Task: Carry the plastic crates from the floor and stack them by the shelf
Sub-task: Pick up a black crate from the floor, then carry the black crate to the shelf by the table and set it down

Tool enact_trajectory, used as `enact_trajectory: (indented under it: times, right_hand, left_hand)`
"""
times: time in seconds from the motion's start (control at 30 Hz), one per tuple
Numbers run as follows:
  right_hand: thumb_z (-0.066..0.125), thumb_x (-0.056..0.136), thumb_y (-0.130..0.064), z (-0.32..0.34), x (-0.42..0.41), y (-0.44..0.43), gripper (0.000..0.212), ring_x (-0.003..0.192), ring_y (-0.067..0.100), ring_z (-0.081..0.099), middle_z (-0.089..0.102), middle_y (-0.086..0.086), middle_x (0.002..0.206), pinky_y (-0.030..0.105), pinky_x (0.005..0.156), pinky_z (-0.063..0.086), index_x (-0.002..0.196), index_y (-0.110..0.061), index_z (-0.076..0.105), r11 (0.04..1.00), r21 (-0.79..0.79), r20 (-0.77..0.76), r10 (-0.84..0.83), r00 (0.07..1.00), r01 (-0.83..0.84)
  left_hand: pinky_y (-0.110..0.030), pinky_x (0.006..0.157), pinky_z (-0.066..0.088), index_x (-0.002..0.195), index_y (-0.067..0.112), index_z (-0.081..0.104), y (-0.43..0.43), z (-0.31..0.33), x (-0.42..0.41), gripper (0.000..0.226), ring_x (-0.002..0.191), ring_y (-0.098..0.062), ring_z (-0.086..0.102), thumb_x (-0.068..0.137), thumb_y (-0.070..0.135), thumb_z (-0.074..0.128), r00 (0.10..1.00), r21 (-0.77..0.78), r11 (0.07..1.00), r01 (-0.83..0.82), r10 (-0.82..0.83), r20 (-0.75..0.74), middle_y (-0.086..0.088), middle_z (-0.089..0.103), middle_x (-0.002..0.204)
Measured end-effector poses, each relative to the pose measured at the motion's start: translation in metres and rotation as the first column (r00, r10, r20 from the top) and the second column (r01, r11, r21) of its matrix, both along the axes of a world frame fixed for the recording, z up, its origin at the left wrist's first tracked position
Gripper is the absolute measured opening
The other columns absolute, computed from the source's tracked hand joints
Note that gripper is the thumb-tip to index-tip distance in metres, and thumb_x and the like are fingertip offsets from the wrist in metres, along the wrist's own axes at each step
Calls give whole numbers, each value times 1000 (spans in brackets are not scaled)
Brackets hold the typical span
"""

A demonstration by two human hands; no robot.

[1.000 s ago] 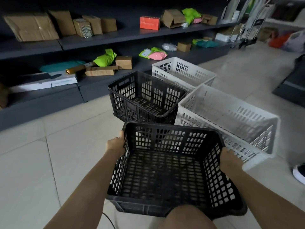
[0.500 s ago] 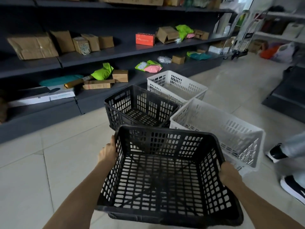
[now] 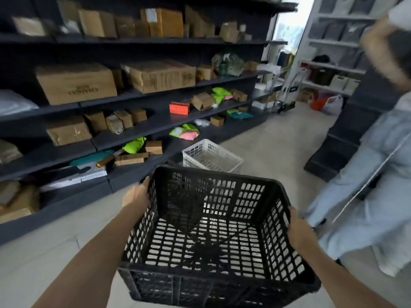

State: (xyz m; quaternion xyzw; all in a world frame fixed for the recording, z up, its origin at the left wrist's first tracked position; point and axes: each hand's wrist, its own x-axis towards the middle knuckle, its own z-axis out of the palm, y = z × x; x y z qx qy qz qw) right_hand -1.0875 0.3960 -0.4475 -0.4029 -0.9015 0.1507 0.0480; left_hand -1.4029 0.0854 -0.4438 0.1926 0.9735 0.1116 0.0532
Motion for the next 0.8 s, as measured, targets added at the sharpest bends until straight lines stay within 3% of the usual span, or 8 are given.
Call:
enact_trajectory:
  times: [0.2,0.37,0.43,0.53,0.63,0.7,0.8]
  right_hand:
    - [42,91,-5,156,72,-35,46,88,36,62,64,23,100,44,82,51,134,-16,32,995,-17,-126,-100,987,99]
    - [54,84,-4,253,141,-82,52,97,34,60,64,20,106,34,75,45,133,-12,39,984,-37,-169,-179,969,175]
    - [55,84,-2,279,170,-103,50,93,31,60,65,17,103,31,72,40,131,-10,42,980,-44,-185,-199,963,194]
    - [58,82,-5,304,219,-135,48,89,31,62,65,18,99,33,73,44,128,-11,44,966,-32,-204,-259,944,257]
    - [60,82,-8,332,272,-167,45,74,28,61,63,14,87,33,69,48,124,-16,46,943,-46,-246,-330,911,329]
    - [61,81,-9,348,310,-187,43,71,28,63,64,13,84,36,70,54,120,-19,49,922,-53,-268,-383,884,383]
    - [64,82,-14,366,374,-221,38,73,31,66,68,14,83,41,73,56,117,-20,53,888,-25,-311,-444,840,459]
  left_hand:
    - [-45,84,54,146,20,33,-32,144,61,70,108,-38,61,82,10,61,998,103,993,58,-54,-44,-19,63,119]
    - [-43,76,54,137,15,38,-57,231,111,66,101,-38,63,78,13,66,985,103,981,166,-159,-74,-18,66,107]
    - [-42,74,54,136,13,39,-67,255,130,63,99,-38,65,78,10,65,972,110,970,217,-205,-115,-19,67,104]
    - [-47,71,56,126,1,37,-82,283,160,57,88,-40,66,76,2,63,945,141,938,315,-297,-137,-23,67,91]
    - [-44,63,52,124,-1,32,-98,309,195,57,81,-39,66,76,0,63,925,168,914,371,-347,-155,-21,66,86]
    - [-44,65,51,125,0,35,-110,328,223,59,85,-40,66,75,3,66,907,220,881,418,-396,-142,-22,67,90]
    - [-31,69,42,126,3,42,-123,356,269,63,101,-40,63,71,4,71,881,306,827,471,-460,-113,-23,66,106]
